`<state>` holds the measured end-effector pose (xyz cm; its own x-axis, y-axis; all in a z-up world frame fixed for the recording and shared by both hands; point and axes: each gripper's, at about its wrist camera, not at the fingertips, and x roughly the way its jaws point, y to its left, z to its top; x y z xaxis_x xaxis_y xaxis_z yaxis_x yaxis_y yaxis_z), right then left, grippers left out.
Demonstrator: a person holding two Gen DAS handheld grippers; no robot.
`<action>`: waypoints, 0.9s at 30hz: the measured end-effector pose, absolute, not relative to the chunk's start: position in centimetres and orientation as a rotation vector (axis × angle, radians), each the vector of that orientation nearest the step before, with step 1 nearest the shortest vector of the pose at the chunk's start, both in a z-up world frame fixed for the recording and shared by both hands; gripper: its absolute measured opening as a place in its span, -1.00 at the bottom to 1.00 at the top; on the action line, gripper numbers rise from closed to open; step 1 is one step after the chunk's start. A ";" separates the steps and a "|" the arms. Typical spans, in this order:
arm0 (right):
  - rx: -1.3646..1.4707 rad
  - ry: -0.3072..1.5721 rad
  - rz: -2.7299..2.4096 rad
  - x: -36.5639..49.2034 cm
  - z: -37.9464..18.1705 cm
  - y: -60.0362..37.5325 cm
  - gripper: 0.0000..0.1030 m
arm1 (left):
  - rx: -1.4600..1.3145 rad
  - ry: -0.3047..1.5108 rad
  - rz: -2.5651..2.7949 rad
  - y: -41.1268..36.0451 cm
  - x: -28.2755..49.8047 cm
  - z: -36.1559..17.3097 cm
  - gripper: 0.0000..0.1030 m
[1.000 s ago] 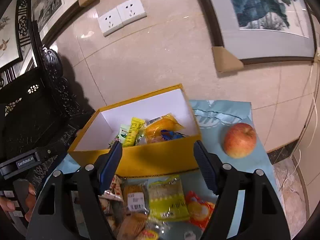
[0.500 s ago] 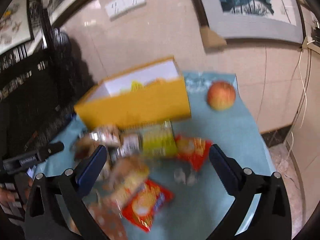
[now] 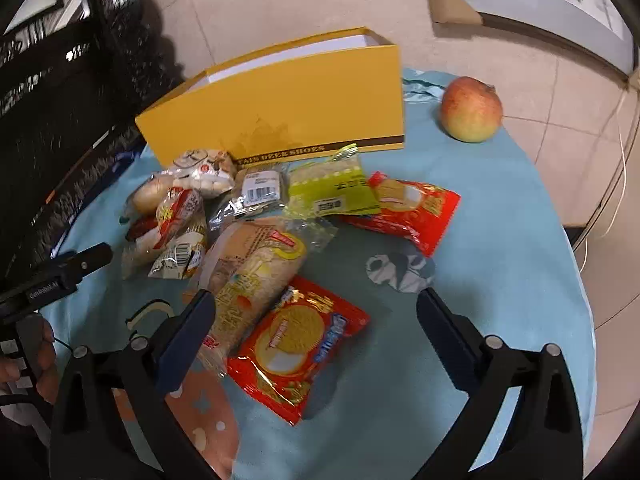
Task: Organize snacks
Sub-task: 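Withdraw both grippers from the box back over the snack pile, then grasp the long rice cracker roll with the left gripper while the right grasps the clear rice stick bag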
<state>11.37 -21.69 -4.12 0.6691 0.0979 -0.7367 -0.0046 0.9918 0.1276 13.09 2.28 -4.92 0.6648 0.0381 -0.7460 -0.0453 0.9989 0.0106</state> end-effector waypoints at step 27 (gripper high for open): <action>0.406 0.865 0.197 12.5 -4.5 -23.4 0.82 | 0.024 0.926 -0.087 1.8 11.5 -6.4 -0.96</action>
